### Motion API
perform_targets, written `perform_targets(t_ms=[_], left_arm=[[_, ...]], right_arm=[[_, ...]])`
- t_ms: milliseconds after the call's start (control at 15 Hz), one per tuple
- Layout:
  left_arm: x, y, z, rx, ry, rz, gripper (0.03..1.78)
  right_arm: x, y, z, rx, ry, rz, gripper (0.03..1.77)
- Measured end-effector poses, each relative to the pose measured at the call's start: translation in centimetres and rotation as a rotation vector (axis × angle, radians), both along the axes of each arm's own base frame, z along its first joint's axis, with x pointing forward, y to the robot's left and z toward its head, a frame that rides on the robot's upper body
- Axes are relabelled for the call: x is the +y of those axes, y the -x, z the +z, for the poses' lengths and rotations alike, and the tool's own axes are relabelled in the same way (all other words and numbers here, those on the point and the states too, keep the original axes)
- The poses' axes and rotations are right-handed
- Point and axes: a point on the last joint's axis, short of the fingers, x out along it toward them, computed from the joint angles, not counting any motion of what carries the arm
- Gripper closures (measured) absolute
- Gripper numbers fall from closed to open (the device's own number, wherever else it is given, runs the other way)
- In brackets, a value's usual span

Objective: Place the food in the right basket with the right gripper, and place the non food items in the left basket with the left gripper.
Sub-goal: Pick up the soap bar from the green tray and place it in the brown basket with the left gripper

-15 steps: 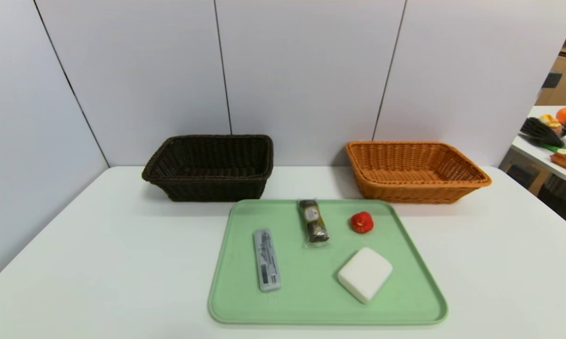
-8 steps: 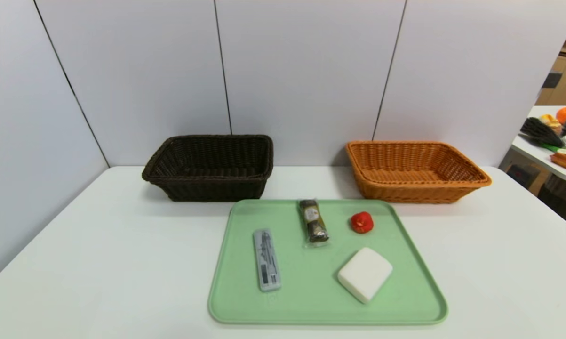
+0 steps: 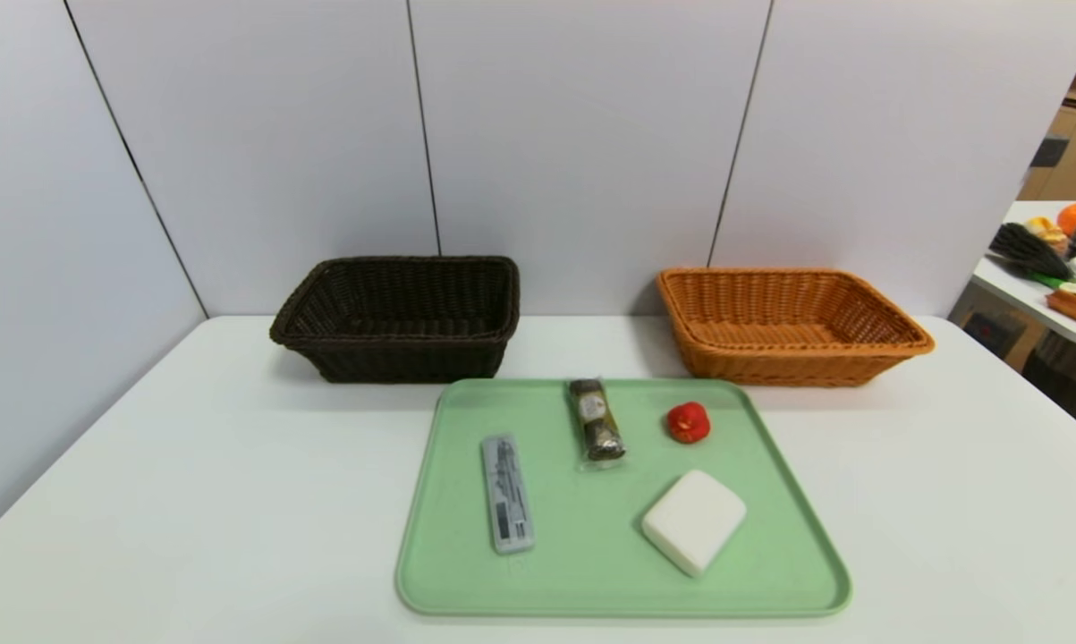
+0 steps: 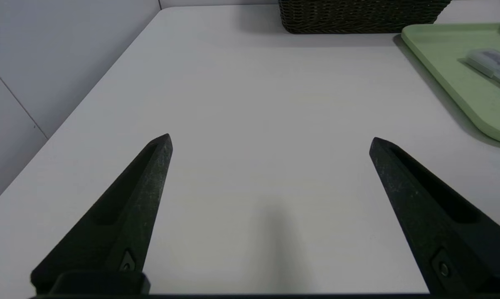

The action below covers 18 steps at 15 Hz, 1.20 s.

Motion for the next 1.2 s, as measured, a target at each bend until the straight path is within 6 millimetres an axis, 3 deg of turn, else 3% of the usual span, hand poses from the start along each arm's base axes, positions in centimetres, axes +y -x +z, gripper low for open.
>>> perform_targets(t_ms=[600,800,1000,1200], left_arm=[[-0.1,0.1,0.0,0.040,-0.025,-0.033,0.12],[-0.1,0.4,1.6,0.038,-0.014,-0.057,0.12],[-0.3,0.5,2.9,0.065,-0.009,-0.119,0.12],[-0.3,-0.3,4.6,0.123,-0.005,-0.125,0.12]], right_arm=[[0.0,0.1,0.1,0.014,0.032,0.005,0.10],[0.1,0.7,1.7,-0.010,0.020,0.020,0.10],[0.3,1.9,3.1,0.079,0.005,0.121,0.10],[0.4,1.7,4.9,0.148,-0.007,0.175,0.10]])
